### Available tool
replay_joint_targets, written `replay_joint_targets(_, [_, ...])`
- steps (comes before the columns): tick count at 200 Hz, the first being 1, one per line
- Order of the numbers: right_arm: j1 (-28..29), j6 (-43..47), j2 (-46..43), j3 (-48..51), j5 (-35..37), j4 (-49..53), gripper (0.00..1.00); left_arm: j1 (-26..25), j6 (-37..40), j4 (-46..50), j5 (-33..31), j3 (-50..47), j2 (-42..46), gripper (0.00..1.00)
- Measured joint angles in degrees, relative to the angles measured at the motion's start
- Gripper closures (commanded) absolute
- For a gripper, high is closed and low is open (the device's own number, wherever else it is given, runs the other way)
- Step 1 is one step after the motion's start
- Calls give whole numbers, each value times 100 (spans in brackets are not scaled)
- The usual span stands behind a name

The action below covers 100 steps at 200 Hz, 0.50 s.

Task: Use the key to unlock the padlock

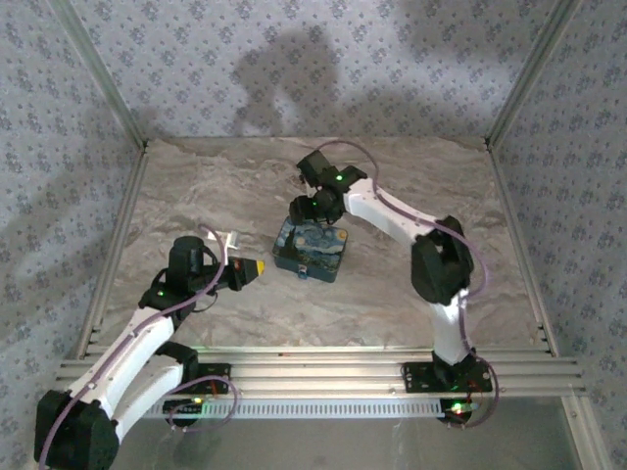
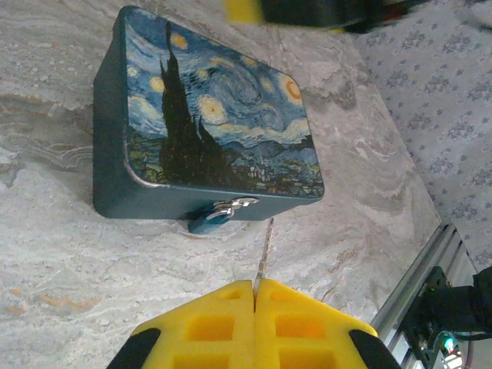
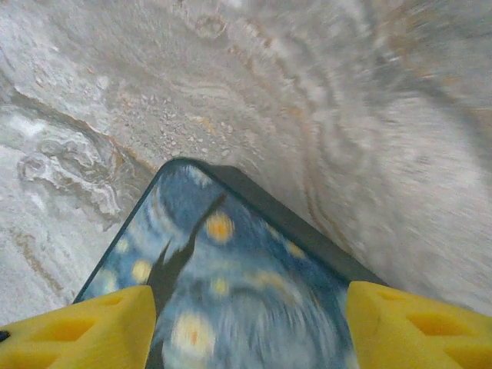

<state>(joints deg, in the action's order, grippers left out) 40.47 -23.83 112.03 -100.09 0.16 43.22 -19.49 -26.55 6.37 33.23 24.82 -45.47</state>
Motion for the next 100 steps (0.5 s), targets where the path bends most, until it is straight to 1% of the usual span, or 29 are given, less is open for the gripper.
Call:
replay_joint_targets(12, [205, -173, -503, 210, 461, 22, 32, 0, -9, 7, -55, -39, 2, 100])
replay_joint_targets(28, [629, -520, -1121, 540, 1119, -61, 32, 0, -52, 15, -168, -129, 37, 100])
replay_joint_targets(46, [1318, -1154, -1574, 1128, 1650, -122, 31, 0, -114, 101, -310, -221, 162, 100])
replay_joint_targets(67, [2074, -2063, -1561, 1873, 2094, -293, 30, 0, -168, 221, -444, -282, 345, 100])
replay_joint_targets(74, [2208, -2306, -1519, 2039, 2177, -308, 30, 0, -184, 273, -476, -291, 411, 100])
replay_joint_targets(75, [2323, -2398, -1491, 2142, 2223, -332, 30, 0, -190, 286, -490, -295, 431, 100])
replay_joint_targets(89, [2660, -2865, -1320, 2455, 2339, -415, 30, 0, -208, 356, -564, -332, 573, 100])
replay_joint_targets(100, [2802, -3165, -1145, 2518, 2367, -457, 31, 0, -232, 426, -597, -363, 673, 100])
